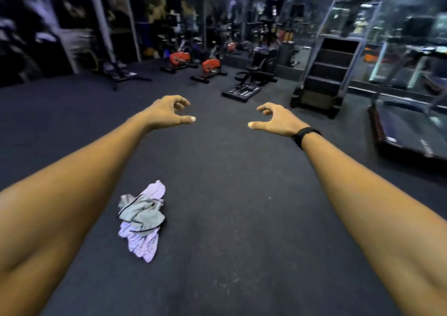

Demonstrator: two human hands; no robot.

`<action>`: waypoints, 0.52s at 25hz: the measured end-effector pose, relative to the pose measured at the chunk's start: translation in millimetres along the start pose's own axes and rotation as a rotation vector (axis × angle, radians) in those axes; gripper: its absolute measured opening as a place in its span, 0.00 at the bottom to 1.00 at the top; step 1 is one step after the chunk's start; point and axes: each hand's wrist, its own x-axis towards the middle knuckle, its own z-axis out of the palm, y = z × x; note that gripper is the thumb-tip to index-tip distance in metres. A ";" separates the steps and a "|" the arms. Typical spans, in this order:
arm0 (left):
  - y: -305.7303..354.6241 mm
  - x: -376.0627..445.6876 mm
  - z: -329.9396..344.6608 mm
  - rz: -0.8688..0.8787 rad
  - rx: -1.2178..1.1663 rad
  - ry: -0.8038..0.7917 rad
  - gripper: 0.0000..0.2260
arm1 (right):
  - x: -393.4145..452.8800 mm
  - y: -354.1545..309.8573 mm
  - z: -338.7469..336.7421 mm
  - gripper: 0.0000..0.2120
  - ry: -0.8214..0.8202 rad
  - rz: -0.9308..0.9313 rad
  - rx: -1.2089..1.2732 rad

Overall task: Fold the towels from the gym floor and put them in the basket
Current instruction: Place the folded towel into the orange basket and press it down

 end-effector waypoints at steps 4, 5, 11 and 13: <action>-61.2 -21.5 -38.1 -0.175 0.041 0.109 0.26 | 68.4 -51.6 53.2 0.33 -0.128 -0.163 0.043; -72.0 -24.7 -45.9 -0.215 0.051 0.132 0.27 | 83.9 -62.1 63.4 0.33 -0.153 -0.203 0.057; -115.0 -16.6 -81.3 -0.426 0.067 0.328 0.27 | 185.9 -102.4 101.5 0.32 -0.281 -0.407 0.113; -124.7 -8.5 -85.6 -0.488 0.073 0.385 0.27 | 220.0 -112.9 107.0 0.32 -0.320 -0.446 0.109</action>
